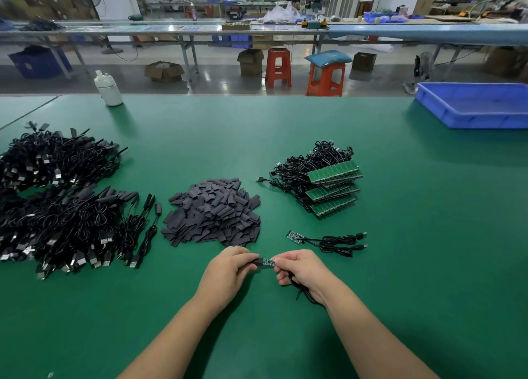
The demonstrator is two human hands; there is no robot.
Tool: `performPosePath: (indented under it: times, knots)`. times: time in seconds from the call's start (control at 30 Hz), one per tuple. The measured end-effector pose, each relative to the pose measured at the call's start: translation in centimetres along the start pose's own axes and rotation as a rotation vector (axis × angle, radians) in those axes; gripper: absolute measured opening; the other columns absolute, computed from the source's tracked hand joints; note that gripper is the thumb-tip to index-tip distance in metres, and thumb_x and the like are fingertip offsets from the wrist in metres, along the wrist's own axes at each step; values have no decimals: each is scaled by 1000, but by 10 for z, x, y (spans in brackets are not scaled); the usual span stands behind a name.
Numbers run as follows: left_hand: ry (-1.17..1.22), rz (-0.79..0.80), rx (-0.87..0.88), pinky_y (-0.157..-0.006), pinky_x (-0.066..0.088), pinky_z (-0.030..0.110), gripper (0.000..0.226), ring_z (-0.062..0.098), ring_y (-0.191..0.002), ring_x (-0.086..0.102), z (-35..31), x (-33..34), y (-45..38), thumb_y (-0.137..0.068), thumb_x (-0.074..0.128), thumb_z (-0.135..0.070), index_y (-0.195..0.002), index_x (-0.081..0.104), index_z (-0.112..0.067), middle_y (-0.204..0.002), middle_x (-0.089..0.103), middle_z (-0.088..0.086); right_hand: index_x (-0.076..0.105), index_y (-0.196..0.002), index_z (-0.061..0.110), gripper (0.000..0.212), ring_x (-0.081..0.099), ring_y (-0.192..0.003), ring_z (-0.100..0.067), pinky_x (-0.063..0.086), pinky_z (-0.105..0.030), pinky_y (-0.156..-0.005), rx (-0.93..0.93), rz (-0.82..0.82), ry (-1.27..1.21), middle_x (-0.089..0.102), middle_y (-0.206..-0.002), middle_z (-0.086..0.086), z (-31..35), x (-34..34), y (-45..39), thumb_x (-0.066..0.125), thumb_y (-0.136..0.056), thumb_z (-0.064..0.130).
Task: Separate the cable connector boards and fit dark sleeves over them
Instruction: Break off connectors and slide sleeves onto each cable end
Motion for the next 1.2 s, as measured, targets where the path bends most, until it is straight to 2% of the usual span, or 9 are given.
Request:
performPosePath:
  times: [0.2,0.43,0.7,0.93,1.2]
  knots:
    - [-43,62,34,-79,50,26,20,11,-87,63,-6,0,-4,-91,66,-25,-110,72,-23,-95,70,-9,69,-97,2,7,62,-61,-13,57,-27,-64,-4,19,8,68,-76,-9,1,-1,2,66,-93,6]
    - [-60,82,-2,-77,48,26,19,11,-86,61,-9,-1,-4,-93,62,-30,-110,70,-28,-93,67,-9,71,-97,3,7,62,-61,-12,57,-26,-64,-11,23,59,68,-74,-6,1,0,4,65,-93,4]
    - [-132,79,51,-84,47,28,20,12,-99,56,-11,-5,-3,-95,61,-27,-111,71,-22,-107,66,-10,70,-97,4,7,62,-61,-11,57,-25,-65,-14,29,104,67,-74,-7,1,2,5,64,-93,3]
    - [-123,180,49,-84,48,30,22,14,-96,63,-22,0,-4,-97,56,-27,-115,68,-25,-106,69,-9,71,-98,4,8,62,-64,-11,56,-23,-66,-24,50,131,68,-76,-7,1,4,6,66,-93,5]
    - [-83,113,23,-81,48,29,20,16,-89,63,-26,7,-5,-96,59,-25,-110,72,-21,-97,69,-4,70,-102,0,11,65,-64,-13,58,-23,-66,-29,79,62,71,-79,-10,1,2,5,65,-93,3]
Point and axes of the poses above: each hand's wrist, its own y-axis away from the middle knuckle, its own x-axis out of the palm, z = x × y, the point moved 1 cm from there along -y, towards the middle knuckle
